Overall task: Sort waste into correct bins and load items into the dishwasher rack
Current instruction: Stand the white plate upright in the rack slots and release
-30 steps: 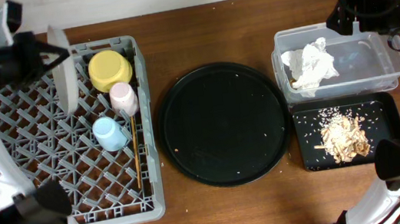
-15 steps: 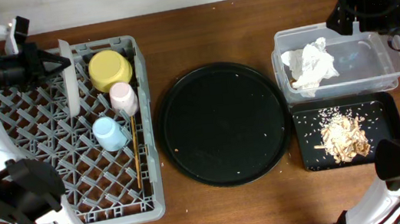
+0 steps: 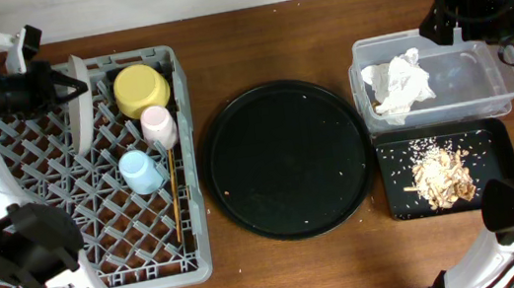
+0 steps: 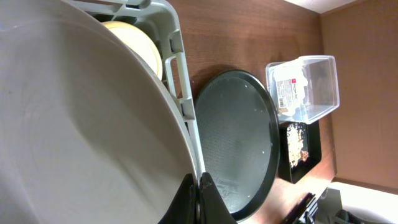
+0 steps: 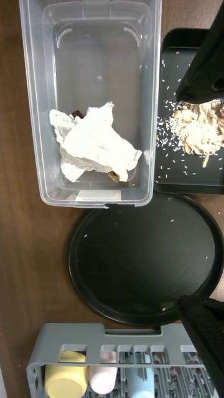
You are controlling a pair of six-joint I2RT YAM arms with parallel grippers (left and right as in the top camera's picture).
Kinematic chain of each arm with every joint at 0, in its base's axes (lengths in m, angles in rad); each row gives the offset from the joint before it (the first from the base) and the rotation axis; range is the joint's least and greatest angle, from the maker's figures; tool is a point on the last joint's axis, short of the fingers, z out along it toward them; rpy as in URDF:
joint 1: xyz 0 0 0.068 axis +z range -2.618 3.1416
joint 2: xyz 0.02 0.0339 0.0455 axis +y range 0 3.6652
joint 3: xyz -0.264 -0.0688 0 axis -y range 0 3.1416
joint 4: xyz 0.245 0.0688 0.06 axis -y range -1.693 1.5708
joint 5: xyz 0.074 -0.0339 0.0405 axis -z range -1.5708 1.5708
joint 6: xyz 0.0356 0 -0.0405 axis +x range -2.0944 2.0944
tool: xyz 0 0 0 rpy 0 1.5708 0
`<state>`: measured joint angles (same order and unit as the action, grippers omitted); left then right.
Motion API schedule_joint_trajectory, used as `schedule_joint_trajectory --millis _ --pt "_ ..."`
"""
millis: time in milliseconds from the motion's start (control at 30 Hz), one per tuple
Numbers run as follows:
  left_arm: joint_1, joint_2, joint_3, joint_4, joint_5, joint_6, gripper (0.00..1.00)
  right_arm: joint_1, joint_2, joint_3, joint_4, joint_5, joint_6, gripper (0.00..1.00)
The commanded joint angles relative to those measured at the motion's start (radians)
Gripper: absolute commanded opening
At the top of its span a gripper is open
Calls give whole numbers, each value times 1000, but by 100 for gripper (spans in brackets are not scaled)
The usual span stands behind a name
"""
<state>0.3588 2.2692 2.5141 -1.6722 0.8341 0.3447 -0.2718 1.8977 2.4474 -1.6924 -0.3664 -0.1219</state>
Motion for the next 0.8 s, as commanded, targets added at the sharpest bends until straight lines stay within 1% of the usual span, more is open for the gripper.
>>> schedule_joint_trajectory --millis 0,200,333,500,600,667,767 --pt "4 41 0 3 -3 32 0 -4 6 -5 -3 5 8 99" --pt "4 87 0 -5 83 32 0 -4 6 -5 -3 5 8 99" --pt "4 87 0 -16 176 31 0 -4 6 -5 -3 5 8 98" --pt "4 85 0 -16 232 11 0 -4 6 -5 -3 5 8 99" --pt "4 85 0 -16 348 11 0 -4 6 -5 -3 5 8 98" --pt "4 85 0 -16 396 11 0 -3 6 -5 -3 5 8 99" --pt "4 85 0 -16 416 12 0 -4 6 -5 -3 5 8 99"
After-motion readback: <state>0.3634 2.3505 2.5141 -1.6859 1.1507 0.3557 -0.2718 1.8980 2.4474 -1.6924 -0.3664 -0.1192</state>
